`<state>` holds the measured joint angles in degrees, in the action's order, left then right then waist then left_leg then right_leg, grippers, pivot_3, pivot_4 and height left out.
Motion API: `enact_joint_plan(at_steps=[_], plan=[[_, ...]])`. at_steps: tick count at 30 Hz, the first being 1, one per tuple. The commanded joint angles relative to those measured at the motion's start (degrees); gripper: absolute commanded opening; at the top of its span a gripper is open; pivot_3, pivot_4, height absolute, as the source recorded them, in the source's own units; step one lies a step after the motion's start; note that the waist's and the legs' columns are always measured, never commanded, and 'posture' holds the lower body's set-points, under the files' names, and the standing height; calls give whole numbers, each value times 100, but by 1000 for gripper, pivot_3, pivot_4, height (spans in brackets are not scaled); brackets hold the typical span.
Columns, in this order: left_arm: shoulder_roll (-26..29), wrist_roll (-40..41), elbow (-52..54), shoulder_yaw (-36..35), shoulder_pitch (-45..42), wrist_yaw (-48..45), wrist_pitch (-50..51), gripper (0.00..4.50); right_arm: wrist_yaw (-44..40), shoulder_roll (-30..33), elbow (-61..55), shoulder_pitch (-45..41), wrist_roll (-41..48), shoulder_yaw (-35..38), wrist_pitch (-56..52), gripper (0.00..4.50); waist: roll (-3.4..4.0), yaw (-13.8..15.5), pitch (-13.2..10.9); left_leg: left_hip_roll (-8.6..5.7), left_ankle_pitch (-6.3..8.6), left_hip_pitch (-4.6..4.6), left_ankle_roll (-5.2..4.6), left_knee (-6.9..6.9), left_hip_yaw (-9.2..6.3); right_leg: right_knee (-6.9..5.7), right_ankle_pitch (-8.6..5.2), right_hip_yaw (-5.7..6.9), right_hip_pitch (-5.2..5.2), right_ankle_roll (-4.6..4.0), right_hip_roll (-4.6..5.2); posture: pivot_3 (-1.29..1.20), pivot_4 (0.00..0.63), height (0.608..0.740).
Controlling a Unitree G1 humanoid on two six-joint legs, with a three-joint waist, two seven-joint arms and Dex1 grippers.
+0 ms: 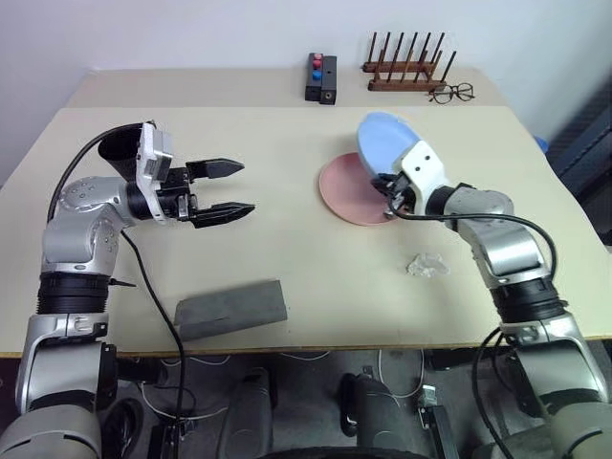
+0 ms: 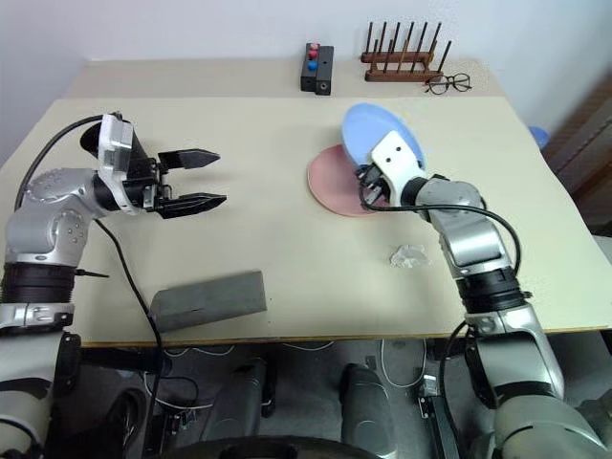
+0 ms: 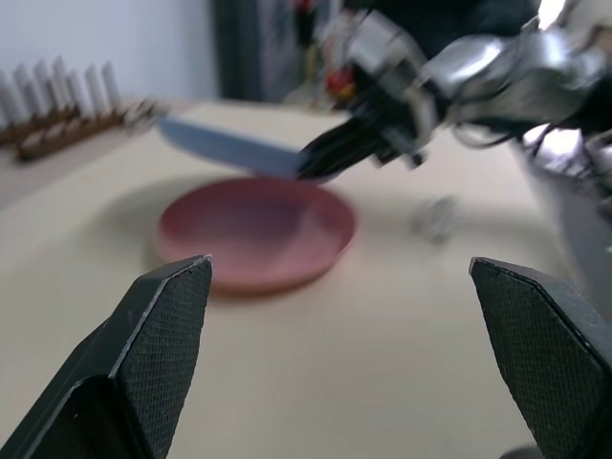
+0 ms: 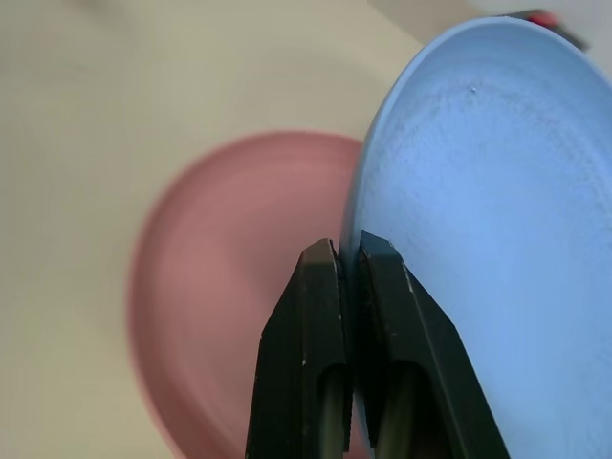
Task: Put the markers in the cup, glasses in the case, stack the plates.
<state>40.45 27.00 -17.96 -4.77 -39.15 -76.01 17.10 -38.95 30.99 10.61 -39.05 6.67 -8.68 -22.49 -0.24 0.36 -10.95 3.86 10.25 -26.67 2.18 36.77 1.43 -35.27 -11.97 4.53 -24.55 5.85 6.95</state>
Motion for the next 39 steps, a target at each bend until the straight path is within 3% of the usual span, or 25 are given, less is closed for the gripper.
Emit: enact_joint_plan(at_steps=[1, 2, 5, 12, 19, 25, 29, 38, 39], plan=[[102, -34, 68, -166, -67, 147, -46, 4500, -263, -5, 30, -11, -62, -82, 4, 32, 1, 17, -1, 0, 0, -1, 0, 0, 0, 0, 0, 0, 0, 0, 0, 0, 150, 740], [125, -17, 169, -174, -13, 165, -4, 4500, -294, -27, 8, 7, 16, -39, -212, 32, 1, 22, -1, 0, 0, -2, 1, 0, 0, 1, 0, 0, 0, 0, 0, 0, 150, 740], [127, 38, 270, -226, 15, 254, 102, 4500, -423, -9, -107, 59, 97, -5, -552, 945, 1, 28, -1, 0, -1, -2, 2, 0, 0, 1, 0, 0, 0, 0, 0, 0, 150, 740], [86, 76, 294, -224, -78, 287, 149, 4500, -655, 100, -472, 90, 185, 70, -729, 4443, 1, 3, -1, 0, -1, 1, 3, -2, 0, -1, 0, 0, -1, 0, 0, 0, 150, 740], [-23, 231, 440, -171, -113, 171, 286, 4500, -688, 364, -1019, 266, 625, 852, -863, 4483, 1, 43, -1, 0, -1, -1, 4, -2, 0, 1, -1, 0, 0, 0, 0, 0, 150, 740], [5, 375, 890, -127, 119, -28, 495, 4500, -1312, 1342, -1854, 1095, 1424, 1569, -1962, 4483, 1, 35, -1, 0, -1, -1, 4, -3, 0, 7, -1, 0, 2, -1, 0, 0, 150, 740], [-20, 397, 968, -99, 163, -62, 557, 4500, -1675, 2040, -2500, 1849, 1597, 1464, -2376, 4483, 0, 20, 0, 1, -1, 5, 4, -5, 0, 3, -2, 0, 2, -2, 0, 0, 150, 740], [-70, 333, 932, 16, 64, -133, 498, 4500, -1512, 2450, -2376, 2506, 1041, 837, -2311, 4483, -1, 53, -1, 1, 0, 3, 5, -4, 0, 10, -3, -5, 1, -4, 0, 0, 150, 740], [-65, 330, 938, 13, 70, -127, 483, 4500, -1546, 2514, -2382, 2579, 972, 775, -2236, 4242, -1, 51, -1, 0, 0, 2, 5, -3, 0, 11, -3, -5, 1, -4, 1, 0, 150, 740]])
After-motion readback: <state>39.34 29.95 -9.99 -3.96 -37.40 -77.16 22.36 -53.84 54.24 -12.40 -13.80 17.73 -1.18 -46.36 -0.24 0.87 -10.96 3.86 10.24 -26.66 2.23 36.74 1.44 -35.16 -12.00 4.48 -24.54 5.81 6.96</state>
